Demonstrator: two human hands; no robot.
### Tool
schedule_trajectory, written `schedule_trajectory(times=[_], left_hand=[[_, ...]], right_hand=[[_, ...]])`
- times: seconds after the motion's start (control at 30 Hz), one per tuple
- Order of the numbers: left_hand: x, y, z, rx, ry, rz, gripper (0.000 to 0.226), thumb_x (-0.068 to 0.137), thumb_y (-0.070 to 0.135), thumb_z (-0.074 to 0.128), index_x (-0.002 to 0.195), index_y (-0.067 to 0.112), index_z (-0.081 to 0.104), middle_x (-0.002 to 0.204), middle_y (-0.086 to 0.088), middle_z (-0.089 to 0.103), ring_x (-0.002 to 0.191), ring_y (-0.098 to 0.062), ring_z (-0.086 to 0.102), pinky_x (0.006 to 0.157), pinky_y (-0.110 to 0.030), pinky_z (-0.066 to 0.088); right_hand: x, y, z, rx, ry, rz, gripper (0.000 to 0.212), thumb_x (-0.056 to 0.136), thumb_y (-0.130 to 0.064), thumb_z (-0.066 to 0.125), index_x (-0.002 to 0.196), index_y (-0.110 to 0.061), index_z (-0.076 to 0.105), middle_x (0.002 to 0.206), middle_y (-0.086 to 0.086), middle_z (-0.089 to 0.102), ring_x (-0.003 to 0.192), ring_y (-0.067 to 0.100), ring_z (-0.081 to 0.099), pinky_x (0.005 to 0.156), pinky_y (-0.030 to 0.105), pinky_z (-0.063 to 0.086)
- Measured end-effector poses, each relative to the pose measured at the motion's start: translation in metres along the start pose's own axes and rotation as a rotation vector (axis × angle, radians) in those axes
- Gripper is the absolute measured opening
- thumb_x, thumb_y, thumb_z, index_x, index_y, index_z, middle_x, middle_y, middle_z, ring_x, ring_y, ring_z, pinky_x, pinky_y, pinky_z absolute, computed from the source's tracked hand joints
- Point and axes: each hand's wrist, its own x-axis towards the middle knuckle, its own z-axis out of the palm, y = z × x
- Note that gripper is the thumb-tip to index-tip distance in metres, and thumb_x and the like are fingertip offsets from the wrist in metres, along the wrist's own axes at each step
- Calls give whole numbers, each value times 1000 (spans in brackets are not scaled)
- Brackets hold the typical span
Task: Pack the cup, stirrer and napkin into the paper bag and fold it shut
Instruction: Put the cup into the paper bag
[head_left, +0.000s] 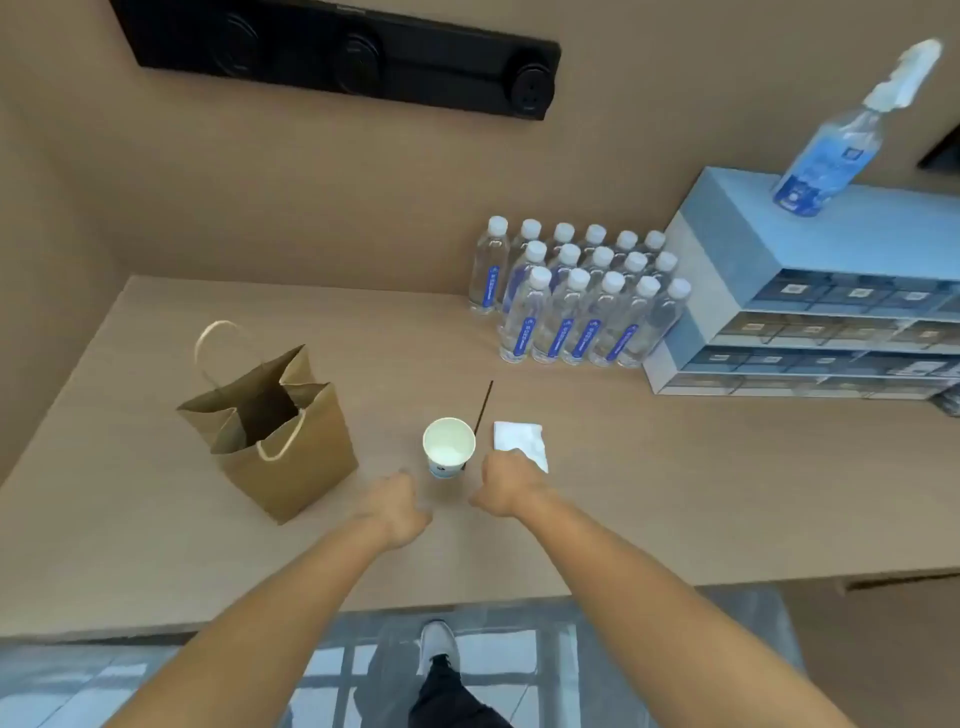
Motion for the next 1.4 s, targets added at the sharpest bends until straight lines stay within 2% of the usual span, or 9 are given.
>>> schedule_trajectory(times=[0.1, 0.27, 0.43, 0.47, 0.57, 0.7, 0.97, 1.13, 1.4], left_hand=[[26, -3, -4, -206, 72, -50, 53, 86, 30, 68, 128, 9, 44, 128, -15, 58, 116, -32, 55, 89, -33, 46], [58, 2, -21, -388, 79, 57, 71, 80, 22, 78, 141, 19, 42, 138, 1, 55, 125, -18, 53, 92, -22, 39], [60, 8, -14, -554, 55, 89, 55, 79, 8, 78, 129, 19, 57, 122, 2, 66, 118, -16, 59, 89, -18, 42], [55, 10, -13, -581, 62, 97, 55, 79, 6, 77, 129, 17, 57, 123, 1, 66, 117, -17, 59, 88, -15, 42], [36, 21, -20, -634, 81, 145, 54, 82, 8, 74, 131, 17, 54, 127, -1, 63, 90, -1, 64, 75, -4, 42], [-6, 47, -52, -686, 134, 196, 51, 88, 18, 68, 134, 26, 49, 128, 7, 59, 79, -7, 66, 71, -14, 50], [-106, 58, -161, -710, 439, 272, 47, 85, 35, 65, 127, 43, 45, 109, 21, 59, 81, 3, 65, 63, -15, 52], [-149, 20, -217, -724, 449, 309, 39, 82, 28, 67, 118, 38, 56, 112, 18, 65, 81, -20, 72, 79, -51, 59], [-144, -70, -202, -331, 442, 231, 44, 87, 9, 63, 127, 29, 59, 116, 18, 67, 99, 0, 65, 93, -27, 52]], right_hand=[[26, 11, -3, 144, 96, -10, 36, 82, -33, 70, 112, -19, 55, 94, 2, 57, 84, 20, 52, 72, 17, 49], [57, 16, -21, 280, 77, -297, 71, 75, -29, 82, 138, -24, 50, 127, -1, 58, 106, 0, 46, 66, -19, 13], [68, 21, -20, 330, 46, -335, 62, 68, -18, 86, 124, -20, 61, 68, -37, 58, 74, -44, 33, 53, -14, 29], [65, 21, -21, 317, 73, -329, 59, 66, -27, 86, 120, -27, 62, 69, -46, 55, 73, -38, 43, 51, -9, 35], [55, 21, -33, 193, 132, -261, 68, 48, -72, 72, 111, -56, 51, 72, -21, 66, 75, -3, 64, 69, 21, 57], [34, 18, -74, 376, -23, -426, 60, 53, -49, 87, 105, -43, 58, 96, -12, 73, 89, 11, 69, 80, 47, 58], [-38, -67, -200, 273, -7, -828, 59, 61, -42, 89, 111, -41, 57, 106, -14, 70, 93, 8, 71, 78, 38, 61], [-60, -130, -219, 173, -4, -1011, 58, 66, -38, 85, 115, -43, 54, 113, -17, 64, 101, 5, 64, 80, 34, 59], [-38, -181, -162, 238, -179, -910, 46, 63, -26, 80, 101, -35, 54, 94, -2, 71, 70, 26, 73, 60, 44, 63]])
